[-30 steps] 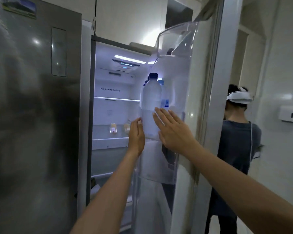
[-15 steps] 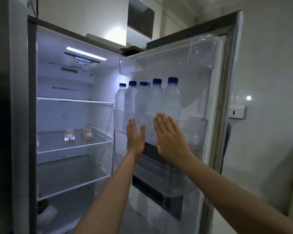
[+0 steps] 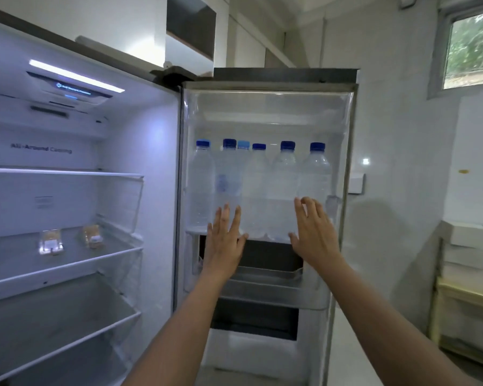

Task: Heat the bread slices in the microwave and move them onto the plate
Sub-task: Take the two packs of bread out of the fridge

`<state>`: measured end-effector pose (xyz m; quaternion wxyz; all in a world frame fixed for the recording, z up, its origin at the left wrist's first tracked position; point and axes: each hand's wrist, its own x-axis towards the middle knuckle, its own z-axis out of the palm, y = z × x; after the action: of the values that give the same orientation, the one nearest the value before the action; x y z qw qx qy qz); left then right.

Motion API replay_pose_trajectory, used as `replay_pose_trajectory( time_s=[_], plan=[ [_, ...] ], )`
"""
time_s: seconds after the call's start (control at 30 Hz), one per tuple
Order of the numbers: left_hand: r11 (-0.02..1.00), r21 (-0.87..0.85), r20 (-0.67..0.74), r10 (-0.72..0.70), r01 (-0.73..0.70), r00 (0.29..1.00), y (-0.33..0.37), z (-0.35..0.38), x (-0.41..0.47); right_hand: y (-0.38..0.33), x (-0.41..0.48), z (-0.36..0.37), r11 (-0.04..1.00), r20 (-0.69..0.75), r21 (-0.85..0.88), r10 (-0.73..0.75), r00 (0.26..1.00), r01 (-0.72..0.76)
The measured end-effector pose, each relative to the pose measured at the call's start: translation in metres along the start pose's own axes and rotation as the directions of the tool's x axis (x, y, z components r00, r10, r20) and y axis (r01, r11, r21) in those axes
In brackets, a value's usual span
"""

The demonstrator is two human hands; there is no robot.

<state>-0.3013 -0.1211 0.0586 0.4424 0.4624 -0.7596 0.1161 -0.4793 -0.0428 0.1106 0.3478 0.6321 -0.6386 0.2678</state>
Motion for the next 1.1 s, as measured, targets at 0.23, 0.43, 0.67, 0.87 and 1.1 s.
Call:
replay_pose_trajectory(
  time_s=[0.23,0.43,0.67,0.87,1.1],
  plan=[
    [0.957,0.248,-0.108,0.182,-0.15,0.977,-0.015,0.034,0.022,0.021,0.025,0.035,0.981,-0.006,0.131,0.144,0.99,-0.142],
    [0.938,0.305,-0.107,0.205,-0.164,0.973,-0.019,0.043,0.023,0.023,0.023,0.05,0.961,-0.002,0.205,0.189,0.982,-0.184],
    [0.909,0.321,-0.055,0.296,-0.264,0.953,-0.037,0.025,0.021,-0.005,0.005,0.062,0.932,-0.028,0.281,0.246,0.969,-0.229],
    [0.91,0.256,0.113,0.307,-0.326,0.945,-0.075,-0.013,0.0,-0.072,-0.005,0.069,0.945,-0.206,0.324,0.121,0.971,-0.049],
    [0.943,0.256,0.154,0.176,-0.211,0.972,-0.164,-0.067,-0.039,-0.188,-0.001,0.093,0.869,-0.207,0.453,-0.116,0.971,0.2]
  ],
)
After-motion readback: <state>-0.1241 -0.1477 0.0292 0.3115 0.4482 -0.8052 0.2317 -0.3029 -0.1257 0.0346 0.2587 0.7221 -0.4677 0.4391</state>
